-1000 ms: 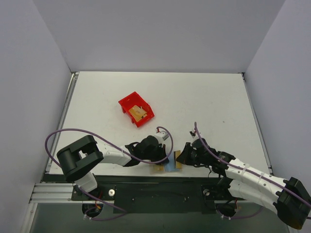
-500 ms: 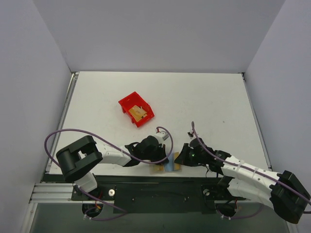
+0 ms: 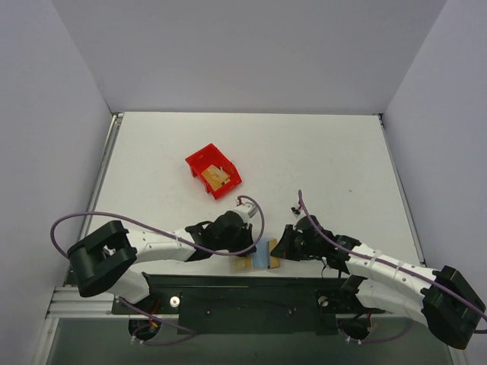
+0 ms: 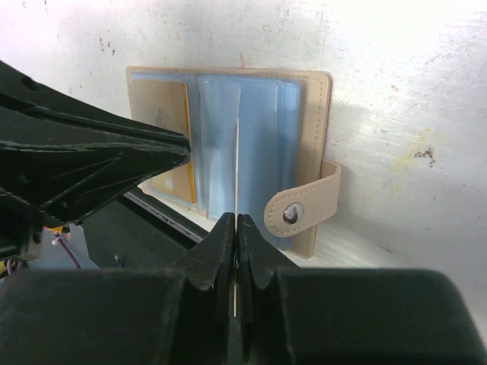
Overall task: Put the credit cards into the card holder
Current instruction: Insert the credit card into the card holder.
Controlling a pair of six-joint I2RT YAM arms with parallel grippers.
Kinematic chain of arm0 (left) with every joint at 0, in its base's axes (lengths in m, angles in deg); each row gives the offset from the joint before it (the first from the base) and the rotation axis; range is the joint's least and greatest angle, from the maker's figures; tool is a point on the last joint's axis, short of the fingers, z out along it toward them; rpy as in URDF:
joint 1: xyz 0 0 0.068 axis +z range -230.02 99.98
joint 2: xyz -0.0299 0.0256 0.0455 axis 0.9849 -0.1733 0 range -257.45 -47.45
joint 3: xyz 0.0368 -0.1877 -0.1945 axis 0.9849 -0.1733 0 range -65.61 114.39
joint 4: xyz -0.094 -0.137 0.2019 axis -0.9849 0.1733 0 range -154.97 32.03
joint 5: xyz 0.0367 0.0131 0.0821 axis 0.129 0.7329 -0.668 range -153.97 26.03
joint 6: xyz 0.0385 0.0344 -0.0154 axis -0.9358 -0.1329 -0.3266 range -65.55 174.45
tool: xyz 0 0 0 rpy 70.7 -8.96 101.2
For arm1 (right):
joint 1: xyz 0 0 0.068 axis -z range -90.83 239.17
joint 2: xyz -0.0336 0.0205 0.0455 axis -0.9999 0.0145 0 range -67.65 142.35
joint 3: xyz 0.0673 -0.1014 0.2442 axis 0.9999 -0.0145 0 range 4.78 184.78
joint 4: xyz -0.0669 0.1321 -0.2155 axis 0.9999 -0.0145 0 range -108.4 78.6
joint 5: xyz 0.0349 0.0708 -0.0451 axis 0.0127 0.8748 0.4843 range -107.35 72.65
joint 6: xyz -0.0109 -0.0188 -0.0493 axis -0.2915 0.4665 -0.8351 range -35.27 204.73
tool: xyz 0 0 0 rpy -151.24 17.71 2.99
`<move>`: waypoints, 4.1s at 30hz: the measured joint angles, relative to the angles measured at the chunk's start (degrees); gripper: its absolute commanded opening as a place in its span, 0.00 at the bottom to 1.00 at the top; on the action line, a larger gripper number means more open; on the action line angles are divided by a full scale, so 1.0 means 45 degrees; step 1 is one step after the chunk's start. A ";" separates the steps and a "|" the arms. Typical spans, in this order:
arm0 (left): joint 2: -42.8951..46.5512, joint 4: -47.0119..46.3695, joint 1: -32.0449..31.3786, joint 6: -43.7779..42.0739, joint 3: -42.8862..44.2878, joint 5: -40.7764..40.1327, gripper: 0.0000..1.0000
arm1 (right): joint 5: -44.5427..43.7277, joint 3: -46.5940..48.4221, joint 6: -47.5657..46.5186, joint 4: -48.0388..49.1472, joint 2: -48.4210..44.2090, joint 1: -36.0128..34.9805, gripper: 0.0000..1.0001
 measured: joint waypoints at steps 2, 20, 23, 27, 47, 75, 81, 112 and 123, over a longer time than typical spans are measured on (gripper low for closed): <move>0.0427 0.0238 0.0005 -0.0015 0.0000 -0.0131 0.00 | 0.0112 0.0005 -0.0078 0.0024 -0.0010 0.0000 0.00; 0.3434 0.1773 0.1035 -0.0019 -0.0087 -0.1185 0.00 | 0.1851 0.1015 -0.0763 0.1292 0.1724 -0.0534 0.00; 0.4138 0.1982 0.1370 -0.0019 -0.0282 -0.1292 0.00 | 0.2011 0.1336 -0.0908 0.1545 0.2535 -0.0763 0.00; 0.4682 0.2433 0.1695 -0.0024 -0.0427 -0.1394 0.00 | 0.2147 0.1865 -0.1093 0.1642 0.3861 -0.1093 0.00; 0.4566 0.2841 0.1851 -0.0024 -0.0996 -0.1234 0.00 | -0.1015 0.2506 -0.2467 0.0937 0.1851 -0.1758 0.00; 0.4585 0.2963 0.1661 0.0699 -0.2404 -0.0894 0.00 | 0.0937 0.0777 -0.0777 0.2200 0.2725 -0.0248 0.00; 0.4099 0.2506 0.1496 0.0714 -0.2414 -0.0539 0.00 | 0.1637 0.0287 -0.0267 0.2958 0.2647 0.0291 0.00; 0.3196 0.1477 0.1418 0.0899 -0.2696 -0.0277 0.00 | 0.2958 -0.0087 0.0223 0.4517 0.3701 0.0787 0.00; 0.3152 0.1409 0.1418 0.0899 -0.2701 -0.0267 0.00 | 0.3463 -0.0092 0.0500 0.5323 0.4590 0.0850 0.00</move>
